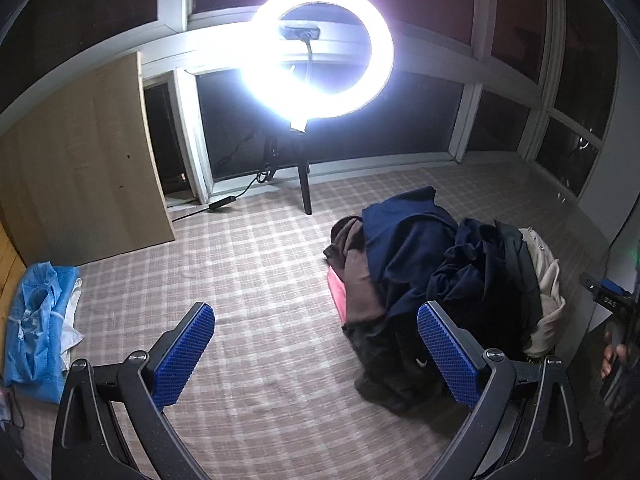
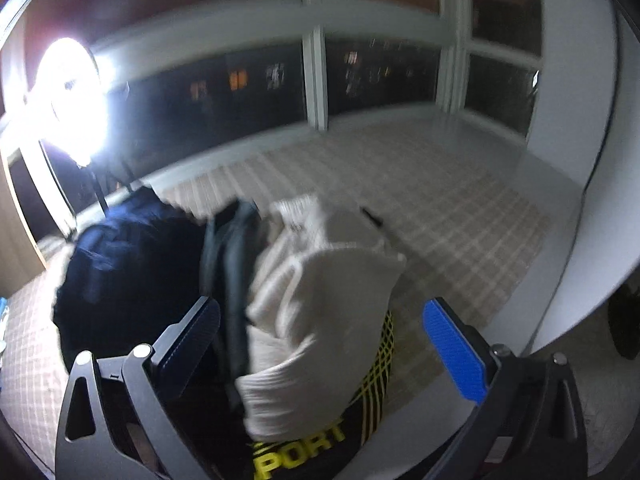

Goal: Fold clothes
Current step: 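Grasp the cream knit cardigan with the right gripper and pull it from the pile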

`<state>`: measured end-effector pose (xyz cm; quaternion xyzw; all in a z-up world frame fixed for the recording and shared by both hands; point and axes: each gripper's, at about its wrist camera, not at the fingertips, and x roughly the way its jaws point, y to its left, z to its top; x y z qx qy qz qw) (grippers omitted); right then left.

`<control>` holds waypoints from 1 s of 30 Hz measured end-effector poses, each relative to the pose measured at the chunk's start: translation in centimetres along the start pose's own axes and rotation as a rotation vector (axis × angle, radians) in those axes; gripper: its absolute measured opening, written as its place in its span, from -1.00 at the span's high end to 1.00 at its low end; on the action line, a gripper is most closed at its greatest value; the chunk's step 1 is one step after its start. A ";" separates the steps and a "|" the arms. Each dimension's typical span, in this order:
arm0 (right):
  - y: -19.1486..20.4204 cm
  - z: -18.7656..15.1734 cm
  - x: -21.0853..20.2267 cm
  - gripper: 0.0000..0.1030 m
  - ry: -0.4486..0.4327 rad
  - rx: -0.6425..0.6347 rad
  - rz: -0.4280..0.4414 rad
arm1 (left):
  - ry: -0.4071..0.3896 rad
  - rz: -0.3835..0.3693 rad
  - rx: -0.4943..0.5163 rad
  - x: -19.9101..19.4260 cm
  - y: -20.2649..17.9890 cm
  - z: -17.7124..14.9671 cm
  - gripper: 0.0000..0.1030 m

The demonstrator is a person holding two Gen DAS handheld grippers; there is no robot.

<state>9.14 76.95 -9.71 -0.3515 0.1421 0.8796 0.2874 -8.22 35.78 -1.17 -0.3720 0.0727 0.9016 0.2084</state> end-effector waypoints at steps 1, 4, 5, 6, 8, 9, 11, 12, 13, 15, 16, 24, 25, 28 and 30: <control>-0.2 -0.1 1.4 -0.99 0.028 0.001 0.012 | 0.008 0.010 -0.001 0.3 -0.3 0.1 -0.98; -0.8 -0.4 5.7 -0.99 0.111 0.006 0.050 | 0.036 0.030 -0.005 1.2 -1.0 0.2 -0.98; -1.0 -0.6 6.6 -0.99 0.124 0.009 0.066 | 0.047 0.035 -0.003 1.5 -1.2 0.2 -0.98; -1.1 -0.8 7.5 -0.99 0.138 0.012 0.083 | 0.058 0.044 0.000 1.8 -1.4 0.3 -0.98; -1.4 -1.2 9.2 -0.92 0.159 0.017 0.120 | 0.070 0.052 0.004 2.3 -1.7 0.4 -0.98; -1.5 -1.4 9.2 -0.42 0.133 0.013 0.168 | 0.074 0.054 0.005 2.5 -1.8 0.5 -0.98; -1.8 -1.3 9.3 0.34 0.141 0.019 0.243 | 0.082 0.053 0.011 2.8 -2.0 0.6 -0.98; -2.3 -0.8 8.9 0.42 0.131 0.042 0.270 | 0.086 0.053 0.016 3.0 -2.1 0.5 -0.98; -2.8 -0.3 8.4 0.50 0.122 0.064 0.297 | 0.089 0.051 0.019 3.1 -2.1 0.6 -0.98; -3.7 0.7 7.6 0.70 0.102 0.108 0.351 | 0.093 0.052 0.024 3.2 -2.2 0.6 -0.98; -4.2 1.2 7.1 0.75 0.093 0.130 0.378 | 0.093 0.050 0.023 3.2 -2.1 0.6 -0.98; -5.0 10.2 -3.6 0.82 -0.211 0.205 0.505 | 0.063 0.021 0.010 2.1 0.0 1.3 -0.98; -3.7 11.2 -5.7 0.82 -0.249 0.179 0.513 | 0.055 0.019 0.009 1.7 0.4 1.4 -0.98; 0.4 14.1 -12.0 0.82 -0.362 0.100 0.534 | 0.027 0.012 0.005 0.7 1.9 1.6 -0.98; 3.2 16.1 -16.2 0.82 -0.438 0.046 0.547 | 0.004 0.009 -0.004 -0.3 3.5 1.8 -0.98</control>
